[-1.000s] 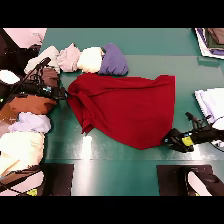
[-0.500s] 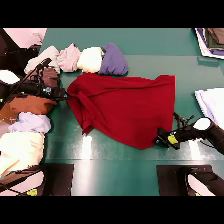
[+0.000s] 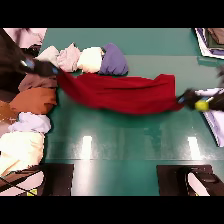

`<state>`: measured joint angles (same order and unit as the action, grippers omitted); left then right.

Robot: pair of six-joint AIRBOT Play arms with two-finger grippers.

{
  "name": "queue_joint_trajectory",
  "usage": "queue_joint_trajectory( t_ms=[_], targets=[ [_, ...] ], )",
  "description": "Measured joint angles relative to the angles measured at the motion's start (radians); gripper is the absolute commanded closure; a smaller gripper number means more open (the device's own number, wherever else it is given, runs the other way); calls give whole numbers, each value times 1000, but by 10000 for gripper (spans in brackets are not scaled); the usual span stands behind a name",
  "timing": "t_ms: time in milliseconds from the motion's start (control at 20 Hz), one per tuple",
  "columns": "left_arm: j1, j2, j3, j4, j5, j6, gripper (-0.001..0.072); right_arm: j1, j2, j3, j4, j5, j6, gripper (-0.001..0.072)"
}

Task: Fold the shirts.

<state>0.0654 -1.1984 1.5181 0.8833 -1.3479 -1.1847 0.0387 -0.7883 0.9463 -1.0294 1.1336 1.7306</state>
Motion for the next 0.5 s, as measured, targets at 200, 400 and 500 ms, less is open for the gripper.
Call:
queue_joint_trajectory(
  t_ms=[200, 400, 500],
  targets=[
    [0, 2, 380, -2, -34, -61, 685, -129, -43, 376, -12, 64, -77, 691],
    [-1, 79, 577, -3, 21, -102, 685, -203, -91, 694, -16, 125, -141, 691],
    [-1, 146, 605, -3, 71, -108, 685, -230, -99, 811, -17, 148, -166, 691]
  ],
)
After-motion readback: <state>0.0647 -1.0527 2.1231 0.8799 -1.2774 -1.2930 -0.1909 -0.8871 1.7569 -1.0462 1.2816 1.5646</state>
